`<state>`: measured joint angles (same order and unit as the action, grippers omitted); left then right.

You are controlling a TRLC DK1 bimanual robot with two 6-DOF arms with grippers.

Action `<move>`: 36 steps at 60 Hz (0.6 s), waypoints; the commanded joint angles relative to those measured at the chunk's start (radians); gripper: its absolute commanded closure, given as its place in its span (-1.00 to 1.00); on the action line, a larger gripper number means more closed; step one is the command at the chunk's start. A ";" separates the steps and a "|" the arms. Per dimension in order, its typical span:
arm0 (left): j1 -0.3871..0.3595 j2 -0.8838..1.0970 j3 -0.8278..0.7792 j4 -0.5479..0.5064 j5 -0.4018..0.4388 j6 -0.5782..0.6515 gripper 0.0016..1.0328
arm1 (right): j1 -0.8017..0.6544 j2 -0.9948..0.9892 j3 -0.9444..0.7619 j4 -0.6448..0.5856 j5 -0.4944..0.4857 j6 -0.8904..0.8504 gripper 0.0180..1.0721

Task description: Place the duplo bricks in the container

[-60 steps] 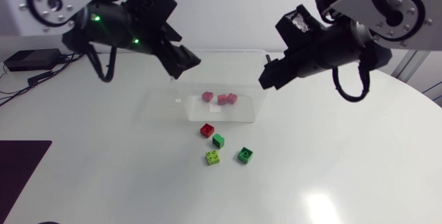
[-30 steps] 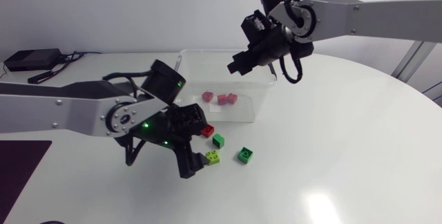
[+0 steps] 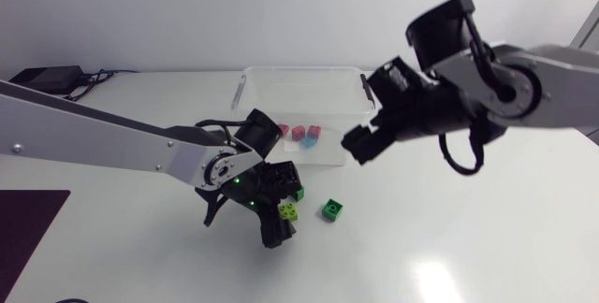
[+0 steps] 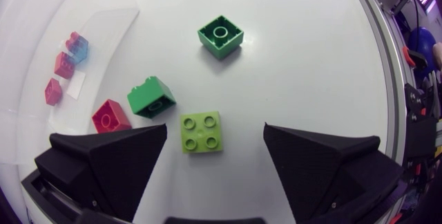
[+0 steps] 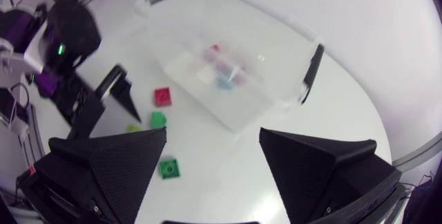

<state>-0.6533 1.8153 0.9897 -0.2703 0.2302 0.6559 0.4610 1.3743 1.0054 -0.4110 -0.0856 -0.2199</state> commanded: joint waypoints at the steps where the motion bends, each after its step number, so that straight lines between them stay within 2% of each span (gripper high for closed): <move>1: 0.011 0.033 0.036 0.003 0.004 0.021 -0.86 | 0.033 -0.047 -0.149 0.020 -0.013 -0.052 -0.90; 5: 0.011 0.049 0.049 -0.001 0.004 0.021 -0.76 | 0.050 -0.064 -0.215 0.031 -0.016 -0.068 -0.90; 10: 0.000 0.072 0.058 -0.020 0.003 0.022 -0.47 | 0.068 -0.066 -0.277 0.060 -0.016 -0.072 -0.90; 13: -0.008 0.082 0.060 -0.024 0.003 0.022 -0.17 | 0.087 -0.058 -0.306 0.080 -0.014 -0.070 -0.90; 14: -0.012 0.091 0.060 -0.024 0.001 0.022 0.06 | 0.094 -0.050 -0.317 0.098 -0.013 -0.070 -0.90; 17: -0.020 0.099 0.060 -0.024 0.000 0.024 0.46 | 0.100 -0.027 -0.329 0.123 -0.009 -0.070 -0.90; 23: -0.026 0.098 0.063 -0.053 0.000 0.030 0.48 | 0.097 0.049 -0.337 0.195 -0.009 -0.078 -0.90; 29: -0.026 0.029 0.069 -0.125 0.000 0.036 0.49 | 0.099 0.111 -0.329 0.239 -0.008 -0.088 -0.90; 36: -0.002 -0.151 0.096 -0.233 0.000 0.036 0.49 | 0.097 0.215 -0.312 0.305 -0.008 -0.111 -0.90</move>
<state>-0.6720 1.7988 1.0382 -0.4740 0.2291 0.6712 0.5556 1.5288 0.6933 -0.1375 -0.0998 -0.3004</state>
